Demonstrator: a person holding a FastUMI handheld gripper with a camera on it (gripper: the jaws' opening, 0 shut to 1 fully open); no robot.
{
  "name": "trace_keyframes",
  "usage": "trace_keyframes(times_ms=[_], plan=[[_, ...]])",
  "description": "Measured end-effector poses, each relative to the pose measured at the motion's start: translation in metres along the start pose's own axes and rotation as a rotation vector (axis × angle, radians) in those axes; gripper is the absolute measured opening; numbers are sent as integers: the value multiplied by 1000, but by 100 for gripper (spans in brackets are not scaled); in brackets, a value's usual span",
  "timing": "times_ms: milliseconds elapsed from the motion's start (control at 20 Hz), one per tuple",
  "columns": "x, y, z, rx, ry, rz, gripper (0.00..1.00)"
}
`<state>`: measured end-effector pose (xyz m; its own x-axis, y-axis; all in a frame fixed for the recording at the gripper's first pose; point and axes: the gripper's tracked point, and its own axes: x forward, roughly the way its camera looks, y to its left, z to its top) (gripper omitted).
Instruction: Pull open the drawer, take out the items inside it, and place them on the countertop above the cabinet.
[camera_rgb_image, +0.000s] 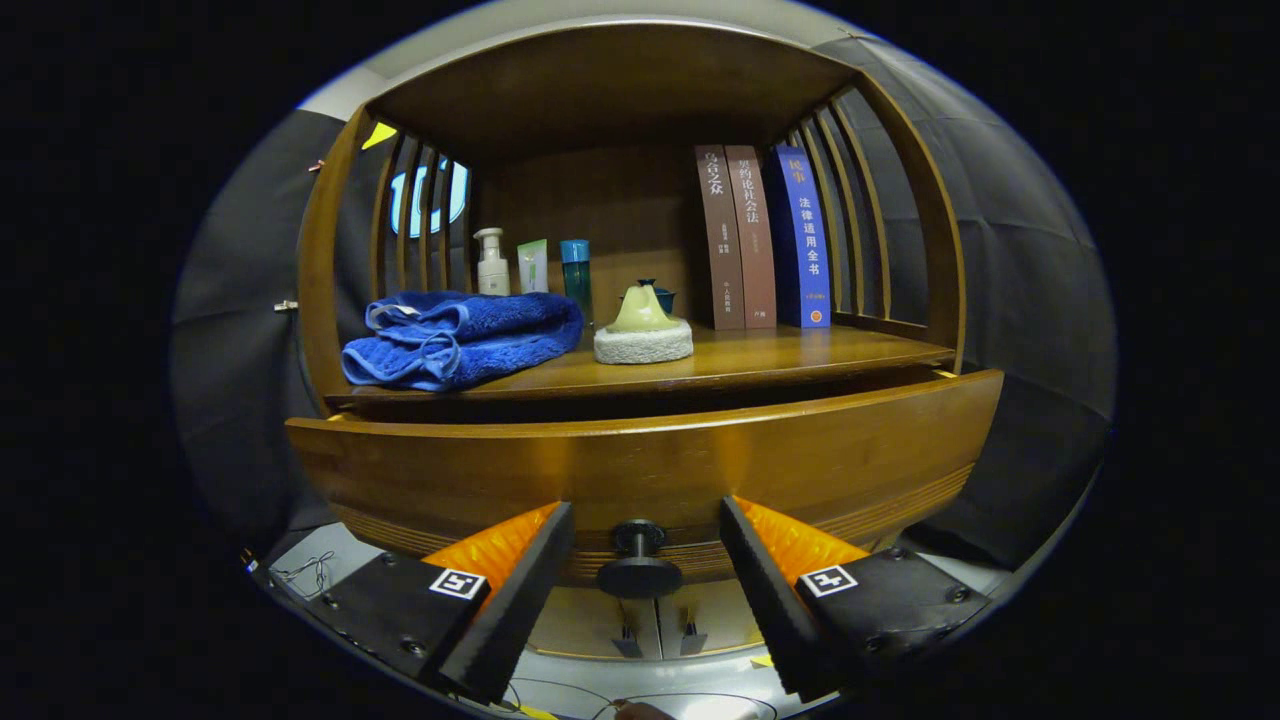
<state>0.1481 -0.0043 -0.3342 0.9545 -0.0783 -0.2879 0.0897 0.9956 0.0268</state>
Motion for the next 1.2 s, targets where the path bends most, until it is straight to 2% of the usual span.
trace_keyframes(times_ms=[300,800,1000,1200], plan=[[28,3,5,0,6,1,99],[31,2,4,-5,9,8,99],[23,1,14,-12,8,10,99],[-4,-2,27,3,-12,9,99]])
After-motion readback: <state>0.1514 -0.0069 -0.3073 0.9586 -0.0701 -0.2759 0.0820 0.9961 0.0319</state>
